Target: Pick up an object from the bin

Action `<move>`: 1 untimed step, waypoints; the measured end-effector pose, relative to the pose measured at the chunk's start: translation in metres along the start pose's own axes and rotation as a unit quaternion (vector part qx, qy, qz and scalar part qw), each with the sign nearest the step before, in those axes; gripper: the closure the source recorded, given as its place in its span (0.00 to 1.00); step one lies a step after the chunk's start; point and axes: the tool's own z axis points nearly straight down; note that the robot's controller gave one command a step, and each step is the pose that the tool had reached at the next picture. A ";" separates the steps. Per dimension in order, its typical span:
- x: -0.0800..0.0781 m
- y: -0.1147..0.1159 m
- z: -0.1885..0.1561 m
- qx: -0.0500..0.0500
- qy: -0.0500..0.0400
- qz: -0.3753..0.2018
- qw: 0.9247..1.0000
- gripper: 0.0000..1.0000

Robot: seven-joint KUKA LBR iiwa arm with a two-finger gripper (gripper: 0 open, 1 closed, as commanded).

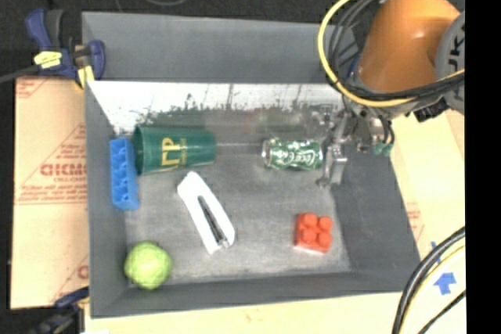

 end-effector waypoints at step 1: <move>-0.001 0.000 -0.005 0.001 -0.004 -0.001 1.000 0.00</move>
Offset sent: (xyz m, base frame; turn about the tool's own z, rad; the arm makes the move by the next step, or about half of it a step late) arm 0.0574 0.0216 -0.1129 0.0626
